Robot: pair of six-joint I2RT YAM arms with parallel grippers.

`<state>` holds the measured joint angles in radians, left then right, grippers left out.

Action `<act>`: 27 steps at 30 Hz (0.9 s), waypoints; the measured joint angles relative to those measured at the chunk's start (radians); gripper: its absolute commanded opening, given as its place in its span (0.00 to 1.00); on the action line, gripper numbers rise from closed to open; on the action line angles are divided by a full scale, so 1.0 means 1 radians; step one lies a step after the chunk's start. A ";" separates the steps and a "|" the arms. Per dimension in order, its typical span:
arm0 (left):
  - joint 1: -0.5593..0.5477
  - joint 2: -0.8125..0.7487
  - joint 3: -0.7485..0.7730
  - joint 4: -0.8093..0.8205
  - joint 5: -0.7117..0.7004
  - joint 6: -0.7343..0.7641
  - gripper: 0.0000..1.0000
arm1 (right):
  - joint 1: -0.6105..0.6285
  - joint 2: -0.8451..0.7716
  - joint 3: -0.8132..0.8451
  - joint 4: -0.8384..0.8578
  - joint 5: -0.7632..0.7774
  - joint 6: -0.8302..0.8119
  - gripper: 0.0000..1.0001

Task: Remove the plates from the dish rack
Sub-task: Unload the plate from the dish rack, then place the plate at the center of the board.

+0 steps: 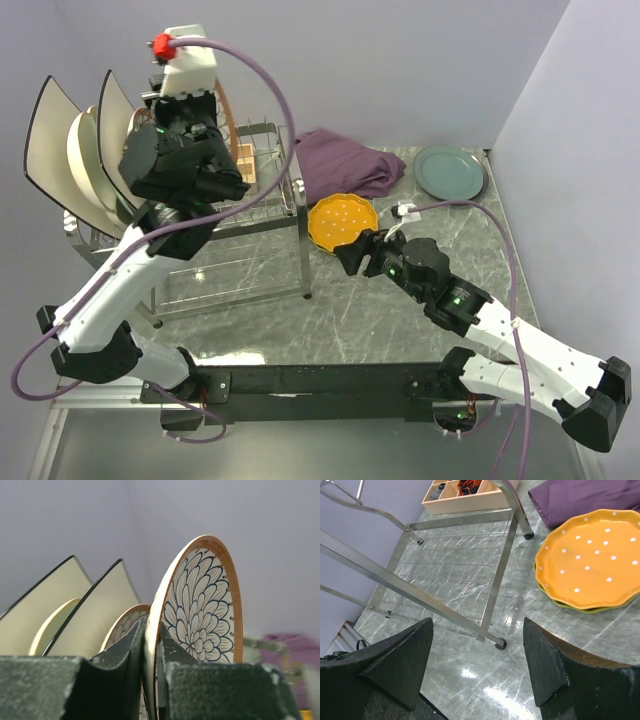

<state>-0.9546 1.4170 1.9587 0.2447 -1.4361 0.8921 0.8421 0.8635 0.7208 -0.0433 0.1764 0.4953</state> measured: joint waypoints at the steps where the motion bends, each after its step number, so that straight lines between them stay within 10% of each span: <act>1: -0.005 -0.004 0.021 -0.053 0.019 -0.064 0.01 | 0.000 -0.004 0.000 -0.003 0.000 0.000 0.79; 14: -0.016 -0.169 0.044 -0.512 0.472 -0.836 0.01 | 0.000 -0.196 0.003 -0.013 0.018 0.035 0.80; 27: -0.019 -0.169 -0.273 -0.543 0.948 -1.202 0.01 | 0.000 -0.442 0.008 0.099 0.025 0.144 0.83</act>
<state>-0.9733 1.2476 1.6859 -0.2981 -0.4877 -0.3099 0.8421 0.4217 0.7288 0.0555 0.2012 0.6392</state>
